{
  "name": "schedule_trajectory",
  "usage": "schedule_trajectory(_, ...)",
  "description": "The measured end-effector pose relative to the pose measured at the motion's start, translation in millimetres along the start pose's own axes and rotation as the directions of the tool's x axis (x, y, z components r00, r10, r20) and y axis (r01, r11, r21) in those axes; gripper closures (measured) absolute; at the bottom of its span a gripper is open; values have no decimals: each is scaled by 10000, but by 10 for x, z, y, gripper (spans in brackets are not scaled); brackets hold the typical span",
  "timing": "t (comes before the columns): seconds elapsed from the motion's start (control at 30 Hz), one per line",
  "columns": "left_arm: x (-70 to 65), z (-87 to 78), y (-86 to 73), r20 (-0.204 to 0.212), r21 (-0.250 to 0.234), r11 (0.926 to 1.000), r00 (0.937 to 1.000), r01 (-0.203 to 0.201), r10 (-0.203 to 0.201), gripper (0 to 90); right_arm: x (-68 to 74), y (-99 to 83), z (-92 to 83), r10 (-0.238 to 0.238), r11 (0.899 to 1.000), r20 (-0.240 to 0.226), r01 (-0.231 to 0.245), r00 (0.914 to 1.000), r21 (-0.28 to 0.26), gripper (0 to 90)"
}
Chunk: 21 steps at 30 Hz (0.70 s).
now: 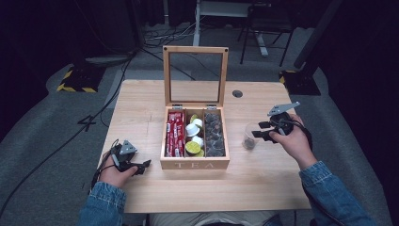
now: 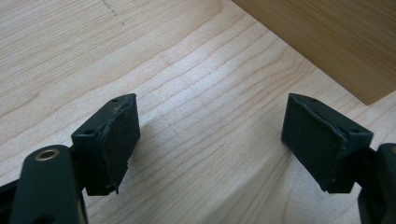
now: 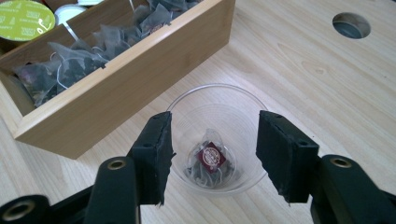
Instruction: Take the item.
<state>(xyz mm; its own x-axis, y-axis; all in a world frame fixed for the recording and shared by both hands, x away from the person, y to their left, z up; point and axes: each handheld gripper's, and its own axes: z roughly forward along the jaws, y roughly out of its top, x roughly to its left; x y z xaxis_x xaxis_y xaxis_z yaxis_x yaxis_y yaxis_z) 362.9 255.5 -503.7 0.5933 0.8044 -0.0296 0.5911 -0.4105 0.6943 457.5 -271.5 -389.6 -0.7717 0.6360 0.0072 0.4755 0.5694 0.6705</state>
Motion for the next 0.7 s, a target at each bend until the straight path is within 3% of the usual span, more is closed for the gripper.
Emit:
schedule_trajectory(0.27, 4, 4, 3, -24, -31, 10000, 10000, -39, 39, 197, 0, 32, -12, 20, 9996, -47, -21, 10000, -294, 439)
schedule_trajectory(0.37, 5, 4, 4, -28, -34, 10000, 10000, -45, 45, 197, -10, 38, -18, 138, 9979, -87, -143, 9999, -637, 396)
schedule_trajectory(0.4, 5, 4, 4, -29, -30, 10000, 10000, -46, 46, 196, -20, 49, -25, 261, 9923, -172, -280, 9995, -1207, 365)
schedule_trajectory(0.47, 5, 4, 4, -36, -32, 10000, 10000, -51, 51, 197, -23, 54, -29, 284, 9893, -200, -309, 9994, -1424, 353)
schedule_trajectory(0.6, 3, 7, 6, -5, -25, 10000, 10000, 5, -5, 196, -60, 120, -61, 578, 9683, -310, -636, 9978, -2415, 317)
schedule_trajectory(0.7, 0, 22, 17, -57, -58, 10000, 10000, 29, -29, 193, -93, 187, -81, 642, 9628, -257, -687, 9976, -2613, 306)
